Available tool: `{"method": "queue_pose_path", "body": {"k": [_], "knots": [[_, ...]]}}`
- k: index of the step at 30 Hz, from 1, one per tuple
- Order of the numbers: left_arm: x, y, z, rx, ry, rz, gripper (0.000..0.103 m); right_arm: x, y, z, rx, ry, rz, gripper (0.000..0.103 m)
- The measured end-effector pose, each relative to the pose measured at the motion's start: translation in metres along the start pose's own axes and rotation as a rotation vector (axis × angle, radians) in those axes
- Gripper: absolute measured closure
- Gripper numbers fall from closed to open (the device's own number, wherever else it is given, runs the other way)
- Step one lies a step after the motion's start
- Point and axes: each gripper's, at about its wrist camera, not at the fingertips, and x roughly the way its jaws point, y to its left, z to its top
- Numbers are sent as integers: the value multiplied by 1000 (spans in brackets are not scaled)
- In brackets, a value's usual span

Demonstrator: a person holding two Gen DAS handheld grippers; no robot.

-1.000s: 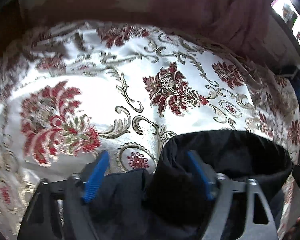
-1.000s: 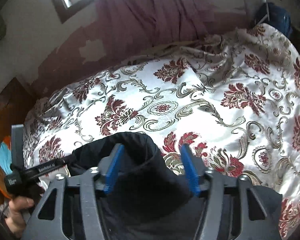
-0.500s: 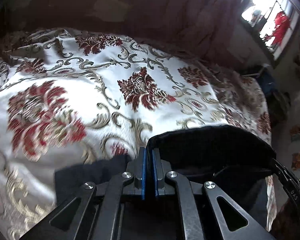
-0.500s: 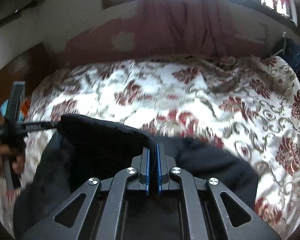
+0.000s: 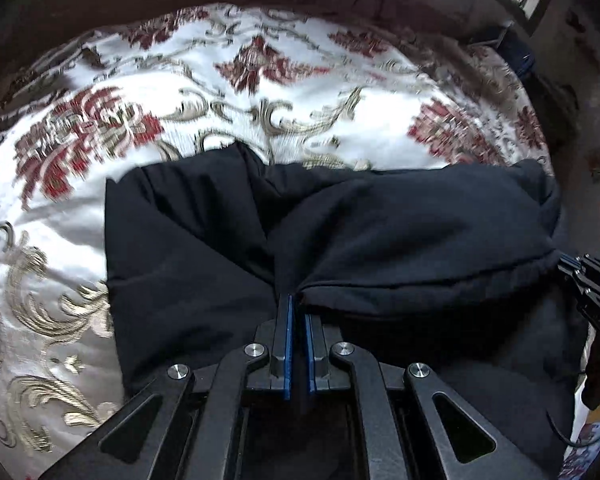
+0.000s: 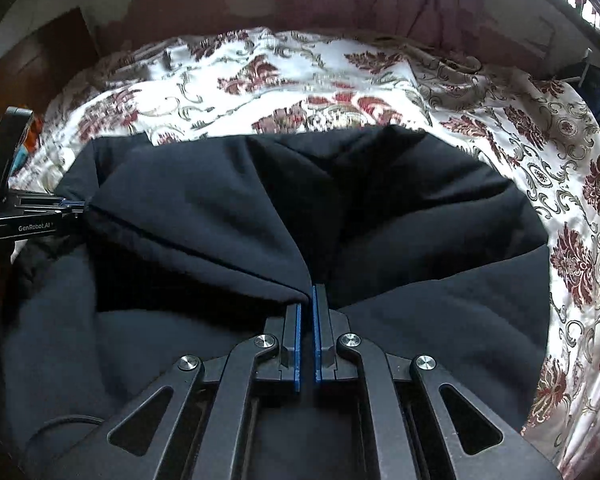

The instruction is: Fold large clothes

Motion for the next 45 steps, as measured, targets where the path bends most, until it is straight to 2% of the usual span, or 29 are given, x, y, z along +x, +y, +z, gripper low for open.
{"method": "queue_pose_path", "body": {"k": [6, 10, 13, 15, 18, 21, 23, 27, 30, 32, 34, 35, 37, 38, 39, 40, 41, 43, 45], "knots": [[28, -4, -3, 11, 30, 16, 97, -4, 3, -1, 2, -24, -2, 99], [16, 4, -4, -26, 5, -34, 94, -23, 1, -2, 13, -70, 33, 99], [-1, 11, -7, -61, -5, -65, 91, -30, 6, 0, -42, -90, 16, 99], [-14, 14, -9, -87, -10, -60, 91, -31, 9, 2, -73, -89, 8, 99], [-44, 19, -11, -138, -84, -63, 91, -30, 8, 5, -83, -80, 7, 99], [-70, 15, -4, -140, -205, -51, 90, -31, 6, 6, -70, -77, 13, 99], [-73, 9, 8, -129, -251, -71, 86, -35, 5, 6, -53, -85, 25, 99], [-39, -14, 41, -74, -191, -142, 83, -55, -1, 12, -46, -106, 34, 98], [-10, -36, 48, -19, -124, -186, 83, -85, -12, 25, -76, -177, 26, 97], [-2, -47, 43, 28, -112, -164, 84, -96, -22, 40, -70, -212, 32, 87], [0, -50, 37, 63, -116, -167, 84, -94, -31, 63, -38, -220, 80, 55], [-1, -48, 35, 64, -115, -176, 84, -87, -33, 75, -8, -199, 137, 51], [-2, -44, 29, 64, -104, -192, 84, -57, -29, 99, 52, -102, 262, 51], [-2, -42, 28, 66, -98, -194, 84, -47, -23, 102, 54, -67, 276, 51], [-1, -41, 28, 73, -91, -193, 84, -30, -13, 105, 43, -20, 279, 55], [0, -42, 27, 85, -85, -190, 84, -19, -4, 103, 25, 7, 277, 72], [1, -43, 27, 98, -79, -185, 84, -2, 11, 97, -15, 71, 252, 81], [4, -46, 27, 118, -69, -176, 84, 4, 30, 79, -87, 89, 180, 84], [7, -48, 28, 143, -57, -168, 84, 10, 38, 58, -120, 135, 170, 88]]}}
